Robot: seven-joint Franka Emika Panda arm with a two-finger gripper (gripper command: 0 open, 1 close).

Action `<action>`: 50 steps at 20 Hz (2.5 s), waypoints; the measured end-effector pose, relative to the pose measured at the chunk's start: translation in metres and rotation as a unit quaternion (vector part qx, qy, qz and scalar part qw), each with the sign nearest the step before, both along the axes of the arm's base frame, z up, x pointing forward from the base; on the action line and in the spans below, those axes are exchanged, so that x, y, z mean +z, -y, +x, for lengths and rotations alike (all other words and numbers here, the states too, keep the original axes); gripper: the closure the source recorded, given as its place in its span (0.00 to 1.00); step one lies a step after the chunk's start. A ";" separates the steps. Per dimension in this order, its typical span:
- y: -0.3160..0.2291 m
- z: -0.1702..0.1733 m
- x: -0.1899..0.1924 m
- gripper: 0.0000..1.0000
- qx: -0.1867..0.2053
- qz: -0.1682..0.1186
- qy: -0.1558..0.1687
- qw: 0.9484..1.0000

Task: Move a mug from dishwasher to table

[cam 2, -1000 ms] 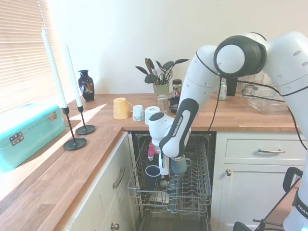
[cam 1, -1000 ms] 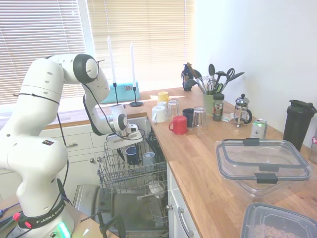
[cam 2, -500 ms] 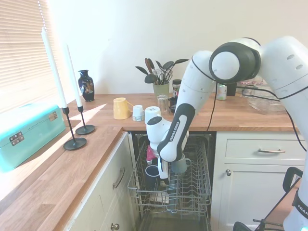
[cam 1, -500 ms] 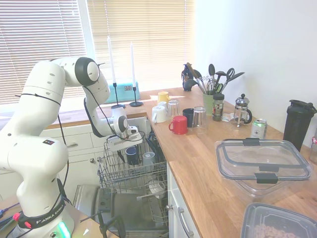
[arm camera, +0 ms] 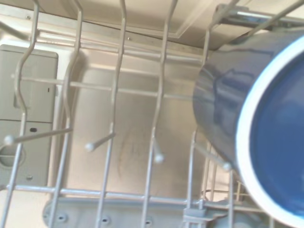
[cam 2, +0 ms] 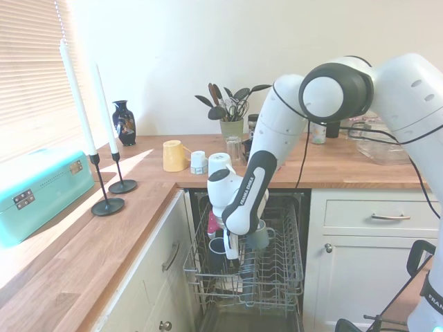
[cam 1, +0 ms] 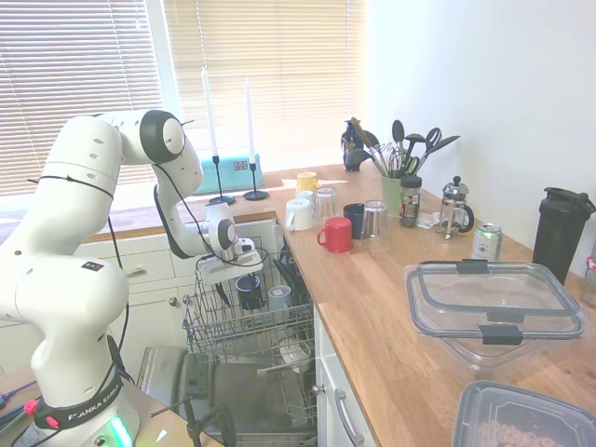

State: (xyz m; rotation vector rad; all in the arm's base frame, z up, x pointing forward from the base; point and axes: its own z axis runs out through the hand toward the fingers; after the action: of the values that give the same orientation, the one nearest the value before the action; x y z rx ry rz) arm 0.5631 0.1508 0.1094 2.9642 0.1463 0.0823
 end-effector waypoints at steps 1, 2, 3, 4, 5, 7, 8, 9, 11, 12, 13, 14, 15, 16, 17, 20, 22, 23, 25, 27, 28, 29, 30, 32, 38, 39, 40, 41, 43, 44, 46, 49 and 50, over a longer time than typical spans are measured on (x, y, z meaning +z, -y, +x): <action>0.002 0.002 0.002 0.00 -0.002 -0.001 0.002 1.000; 0.004 0.003 0.003 0.00 -0.003 -0.001 0.003 1.000; 0.004 0.004 0.003 0.00 -0.003 -0.001 0.004 1.000; 0.004 0.004 0.004 0.00 -0.002 -0.001 0.004 1.000; 0.005 0.004 0.004 0.00 -0.001 -0.002 0.004 1.000; 0.006 0.004 0.003 0.00 -0.001 -0.003 0.004 1.000; 0.008 0.004 0.003 0.00 -0.002 -0.003 0.004 1.000; 0.010 0.005 0.003 0.00 -0.003 -0.004 0.004 1.000; 0.017 0.008 0.004 0.00 -0.003 -0.005 0.007 1.000; 0.021 0.009 0.005 0.00 -0.002 -0.005 0.009 1.000; 0.023 0.010 0.005 0.00 0.000 -0.006 0.009 1.000; 0.023 0.011 0.006 0.00 0.003 -0.006 0.010 1.000; 0.022 0.012 0.006 0.00 0.006 -0.006 0.010 1.000; 0.020 0.013 0.006 0.00 0.009 -0.005 0.011 1.000; 0.018 0.015 0.004 0.00 0.012 -0.005 0.011 1.000; 0.015 0.020 -0.005 0.00 0.019 -0.006 0.008 1.000; 0.014 0.025 -0.012 0.00 0.020 -0.005 0.007 1.000; 0.013 0.027 -0.014 0.00 0.021 -0.005 0.007 1.000; 0.013 0.029 -0.019 0.00 0.021 -0.006 0.006 1.000; 0.013 0.029 -0.022 0.00 0.020 -0.005 0.005 1.000; 0.012 0.028 -0.022 0.00 0.020 -0.005 0.003 1.000; 0.011 0.026 -0.024 0.00 0.021 -0.004 0.002 1.000; 0.009 0.024 -0.026 0.00 0.021 -0.004 -0.001 1.000; 0.004 0.020 -0.030 0.00 0.017 0.002 -0.006 1.000; -0.004 0.027 -0.023 0.00 -0.019 0.038 0.000 0.999; -0.003 0.029 -0.021 0.00 -0.024 0.041 0.001 0.999; -0.002 0.030 -0.022 0.00 -0.028 0.044 0.001 0.999; -0.001 0.030 -0.023 0.00 -0.030 0.045 0.000 0.999; 0.000 0.027 -0.030 0.00 -0.033 0.046 -0.005 0.998; 0.002 0.026 -0.035 0.00 -0.033 0.046 -0.008 0.998; 0.005 0.023 -0.047 0.00 -0.032 0.047 -0.010 0.998; 0.014 0.022 -0.057 1.00 -0.035 0.052 -0.009 0.998; 0.018 0.023 -0.057 1.00 -0.039 0.056 -0.007 0.998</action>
State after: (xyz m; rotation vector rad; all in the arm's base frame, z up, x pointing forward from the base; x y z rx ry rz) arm 0.5861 0.1325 0.0520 3.0780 0.0299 0.0604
